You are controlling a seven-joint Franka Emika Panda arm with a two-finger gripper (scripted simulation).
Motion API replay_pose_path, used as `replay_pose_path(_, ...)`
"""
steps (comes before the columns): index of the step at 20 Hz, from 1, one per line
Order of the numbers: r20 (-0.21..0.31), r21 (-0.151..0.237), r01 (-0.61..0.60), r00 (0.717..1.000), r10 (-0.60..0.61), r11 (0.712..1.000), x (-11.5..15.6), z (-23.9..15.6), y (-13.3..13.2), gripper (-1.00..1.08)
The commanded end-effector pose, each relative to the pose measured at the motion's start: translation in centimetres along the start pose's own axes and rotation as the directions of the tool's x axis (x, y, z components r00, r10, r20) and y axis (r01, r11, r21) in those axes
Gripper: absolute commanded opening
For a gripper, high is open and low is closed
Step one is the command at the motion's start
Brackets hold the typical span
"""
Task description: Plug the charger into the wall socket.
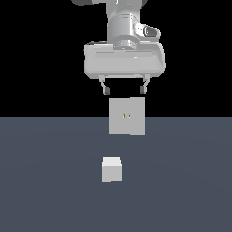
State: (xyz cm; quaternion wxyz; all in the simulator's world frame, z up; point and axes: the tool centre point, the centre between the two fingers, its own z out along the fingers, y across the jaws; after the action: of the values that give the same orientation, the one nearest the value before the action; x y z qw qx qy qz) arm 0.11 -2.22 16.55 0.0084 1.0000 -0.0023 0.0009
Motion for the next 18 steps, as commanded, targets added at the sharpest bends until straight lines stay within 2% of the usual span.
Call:
replay_pose_path(1, 0.0, 0.0, 0.0, 1.0, 0.0, 1.0, 0.0, 0.0, 0.0, 1.0)
replay_pose_path(10, -0.01, 0.002, 0.01, 1.0, -0.01, 1.0, -1.0, 0.8, -0.3, 1.0)
replay_pose_path(18, -0.038, 0.007, 0.036, 0.999, -0.036, 0.999, -3.7, 3.2, -1.1, 1.0)
